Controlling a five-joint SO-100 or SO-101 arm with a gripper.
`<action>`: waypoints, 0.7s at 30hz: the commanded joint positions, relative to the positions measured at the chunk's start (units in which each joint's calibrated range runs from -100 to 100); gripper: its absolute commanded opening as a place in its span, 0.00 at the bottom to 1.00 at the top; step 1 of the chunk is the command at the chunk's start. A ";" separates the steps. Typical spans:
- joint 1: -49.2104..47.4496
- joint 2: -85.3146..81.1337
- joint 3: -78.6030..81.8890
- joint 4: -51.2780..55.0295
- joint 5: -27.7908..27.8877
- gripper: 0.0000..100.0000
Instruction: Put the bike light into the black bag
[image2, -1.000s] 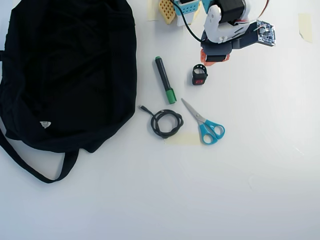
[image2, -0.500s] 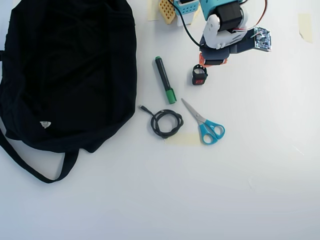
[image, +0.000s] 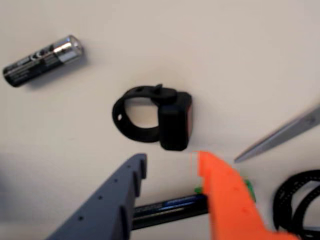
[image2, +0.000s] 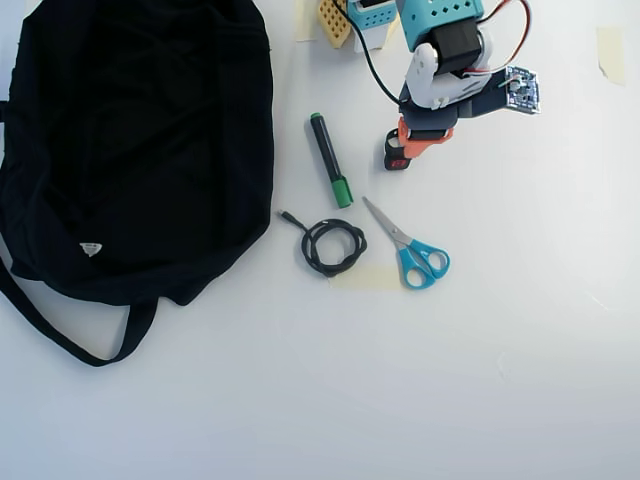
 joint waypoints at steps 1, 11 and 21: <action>0.32 0.21 -0.45 -1.69 0.34 0.17; -0.12 4.44 -0.36 -4.36 0.08 0.21; 0.40 5.02 0.81 -4.71 -1.13 0.30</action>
